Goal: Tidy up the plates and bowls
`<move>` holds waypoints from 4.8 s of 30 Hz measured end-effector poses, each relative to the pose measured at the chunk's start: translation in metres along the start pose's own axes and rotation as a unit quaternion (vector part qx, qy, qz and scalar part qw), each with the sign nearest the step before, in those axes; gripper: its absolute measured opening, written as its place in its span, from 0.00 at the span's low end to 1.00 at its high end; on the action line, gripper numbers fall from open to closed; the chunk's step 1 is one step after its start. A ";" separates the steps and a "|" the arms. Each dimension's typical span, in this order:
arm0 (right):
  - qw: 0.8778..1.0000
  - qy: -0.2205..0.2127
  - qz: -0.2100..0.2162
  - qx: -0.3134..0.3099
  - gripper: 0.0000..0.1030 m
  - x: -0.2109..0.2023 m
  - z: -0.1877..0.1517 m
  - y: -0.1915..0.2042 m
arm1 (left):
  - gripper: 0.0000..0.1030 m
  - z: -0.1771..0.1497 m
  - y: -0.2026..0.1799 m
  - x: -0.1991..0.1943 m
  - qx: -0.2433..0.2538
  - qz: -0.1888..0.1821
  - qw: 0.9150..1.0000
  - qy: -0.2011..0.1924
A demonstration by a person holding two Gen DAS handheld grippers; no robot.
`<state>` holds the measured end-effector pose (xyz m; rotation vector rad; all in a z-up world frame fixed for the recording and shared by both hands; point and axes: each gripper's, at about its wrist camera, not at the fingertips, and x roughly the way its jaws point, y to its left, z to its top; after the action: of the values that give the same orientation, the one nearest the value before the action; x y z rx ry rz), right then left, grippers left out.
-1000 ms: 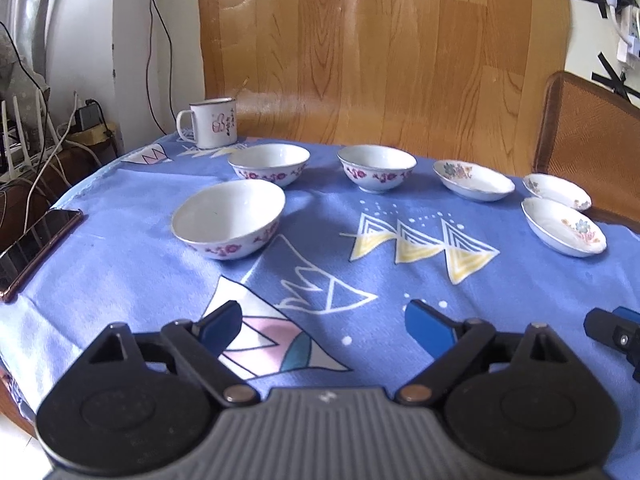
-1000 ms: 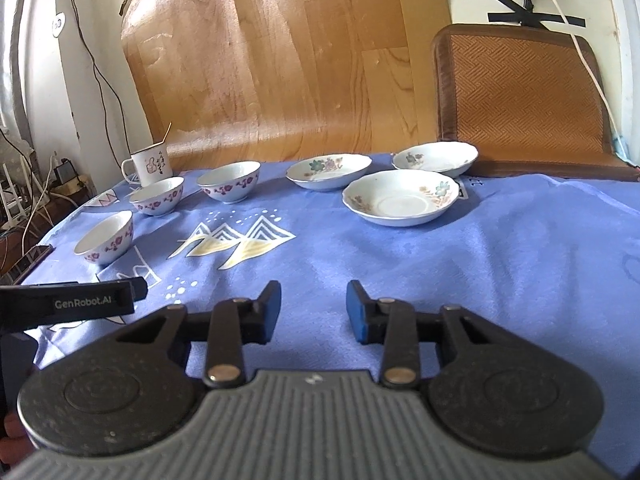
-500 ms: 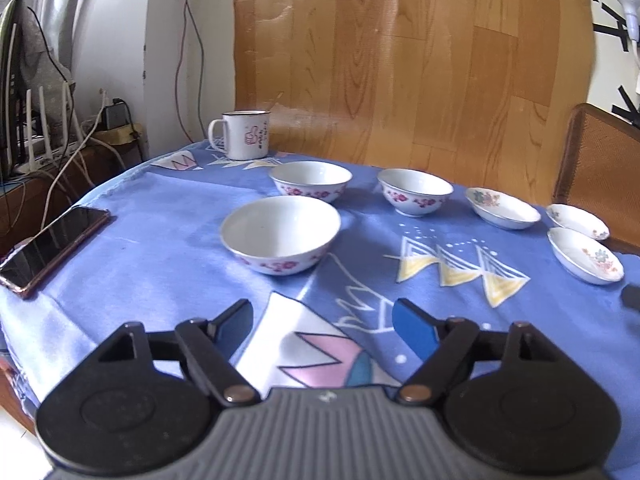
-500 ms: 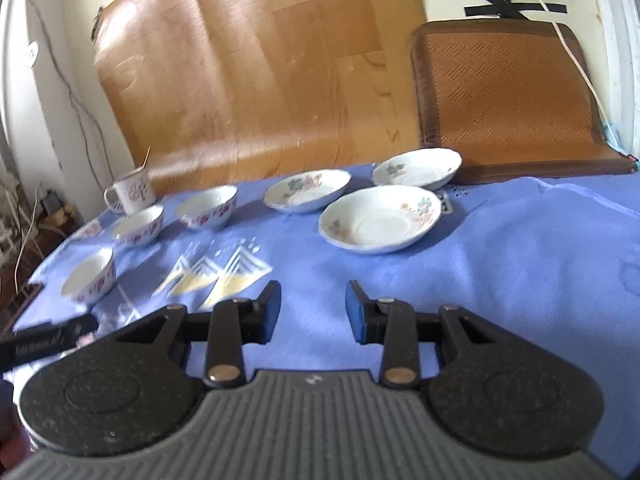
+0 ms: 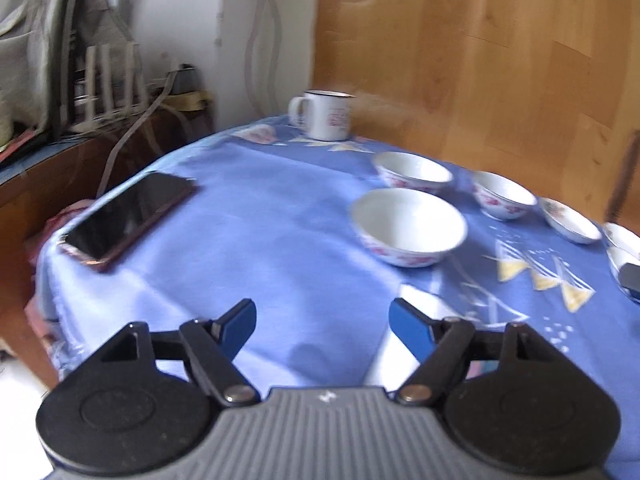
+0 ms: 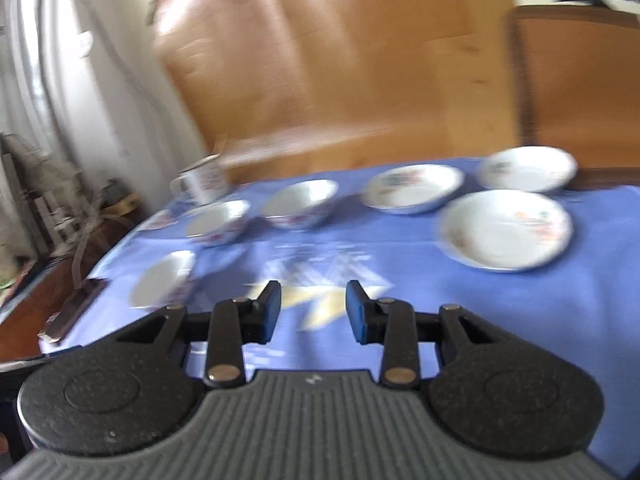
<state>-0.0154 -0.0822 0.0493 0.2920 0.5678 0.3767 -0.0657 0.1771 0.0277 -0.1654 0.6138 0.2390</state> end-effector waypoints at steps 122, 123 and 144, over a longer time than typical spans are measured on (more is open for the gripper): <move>0.915 -0.111 -0.318 0.224 0.11 -0.222 -0.034 -0.268 | 0.11 -0.050 -0.470 -0.024 0.267 -0.400 0.859 0.177; 0.913 -0.110 -0.327 0.218 0.14 -0.217 -0.034 -0.268 | 0.14 -0.051 -0.471 -0.021 0.268 -0.400 0.857 0.183; 0.970 -0.081 -0.190 0.127 0.26 -0.064 0.060 -0.206 | 0.23 0.036 -0.272 0.075 0.160 -0.196 0.967 0.034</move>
<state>0.0230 -0.3031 0.0513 0.4460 0.4971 -0.0923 0.0863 -0.0628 0.0351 0.0190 0.6656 -0.2490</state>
